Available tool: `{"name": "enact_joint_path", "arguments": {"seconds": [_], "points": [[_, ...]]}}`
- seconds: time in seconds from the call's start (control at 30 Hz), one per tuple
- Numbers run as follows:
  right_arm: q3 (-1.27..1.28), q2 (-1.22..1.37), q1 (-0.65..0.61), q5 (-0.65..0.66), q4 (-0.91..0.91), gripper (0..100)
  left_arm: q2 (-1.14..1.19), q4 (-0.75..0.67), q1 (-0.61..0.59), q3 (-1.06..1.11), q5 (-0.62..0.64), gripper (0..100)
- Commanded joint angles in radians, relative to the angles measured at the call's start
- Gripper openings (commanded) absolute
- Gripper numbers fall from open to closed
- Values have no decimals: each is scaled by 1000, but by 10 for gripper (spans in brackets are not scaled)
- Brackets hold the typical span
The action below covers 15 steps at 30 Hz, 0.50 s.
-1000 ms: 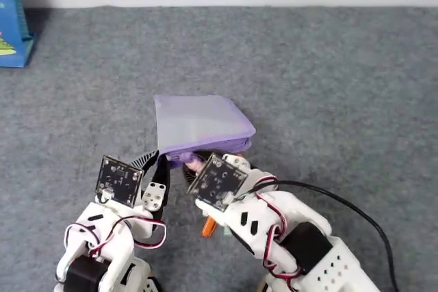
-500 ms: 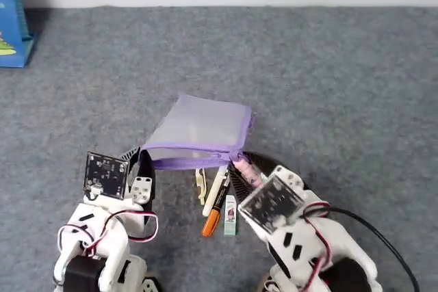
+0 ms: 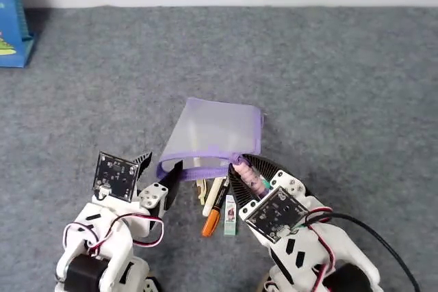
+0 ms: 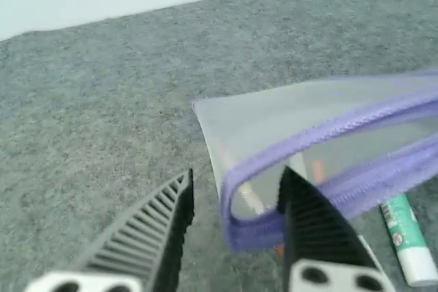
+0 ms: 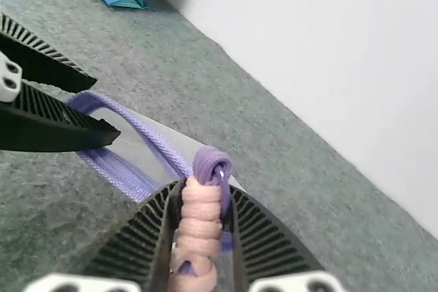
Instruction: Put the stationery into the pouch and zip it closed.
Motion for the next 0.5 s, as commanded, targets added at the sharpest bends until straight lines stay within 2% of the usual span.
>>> {"name": "enact_joint_path", "arguments": {"seconds": [0.0,0.27,0.37,0.47], "points": [[-18,-4,-5,5,1,7,-6,-31,-3,33,-35,122],[-17,-84,-4,5,2,7,-9,-55,-5,61,-58,9],[-14,-108,15,6,7,13,-8,-20,-14,7,-52,11],[-14,-104,88,-12,35,78,-6,32,-72,-77,-51,11]]}}
